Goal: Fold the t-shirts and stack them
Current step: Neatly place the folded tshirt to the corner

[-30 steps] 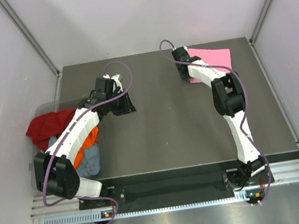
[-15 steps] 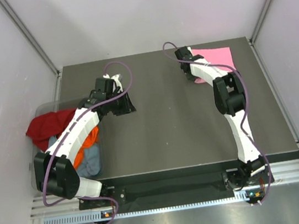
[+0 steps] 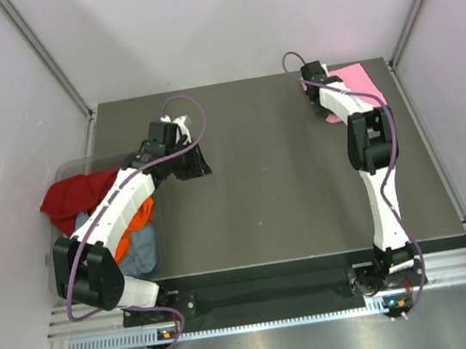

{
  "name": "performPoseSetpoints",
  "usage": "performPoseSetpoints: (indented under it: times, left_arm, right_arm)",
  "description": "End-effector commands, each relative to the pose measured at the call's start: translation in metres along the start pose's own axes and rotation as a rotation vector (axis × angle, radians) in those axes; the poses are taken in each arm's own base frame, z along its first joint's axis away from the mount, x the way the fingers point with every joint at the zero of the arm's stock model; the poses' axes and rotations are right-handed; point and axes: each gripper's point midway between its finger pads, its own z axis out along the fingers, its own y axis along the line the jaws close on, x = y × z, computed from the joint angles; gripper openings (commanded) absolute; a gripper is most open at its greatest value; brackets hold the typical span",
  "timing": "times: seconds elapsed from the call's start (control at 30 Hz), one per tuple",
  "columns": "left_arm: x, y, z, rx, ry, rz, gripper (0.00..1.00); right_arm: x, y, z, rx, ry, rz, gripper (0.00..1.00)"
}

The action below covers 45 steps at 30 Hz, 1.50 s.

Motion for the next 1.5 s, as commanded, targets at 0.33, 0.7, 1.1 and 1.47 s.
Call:
performPoseSetpoints:
  times: [0.33,0.7,1.1,1.47]
  left_arm:
    - [-0.005,0.006,0.006,-0.017,-0.018,0.014,0.31]
    - [-0.009,0.003,0.000,-0.008,-0.037,0.022,0.31]
    - [-0.008,0.004,0.002,-0.011,-0.036,0.019,0.31]
    - [-0.008,0.009,0.011,-0.034,-0.014,0.012,0.31]
  right_arm:
    - [-0.024,0.000,-0.015,-0.054,-0.067,0.067,0.39]
    - [-0.050,0.039,-0.052,-0.208,-0.141,0.113,0.45]
    - [-0.077,0.086,-0.035,-0.380,-0.237,0.215,0.13]
    - [-0.094,0.092,0.009,-0.402,-0.214,0.463,0.04]
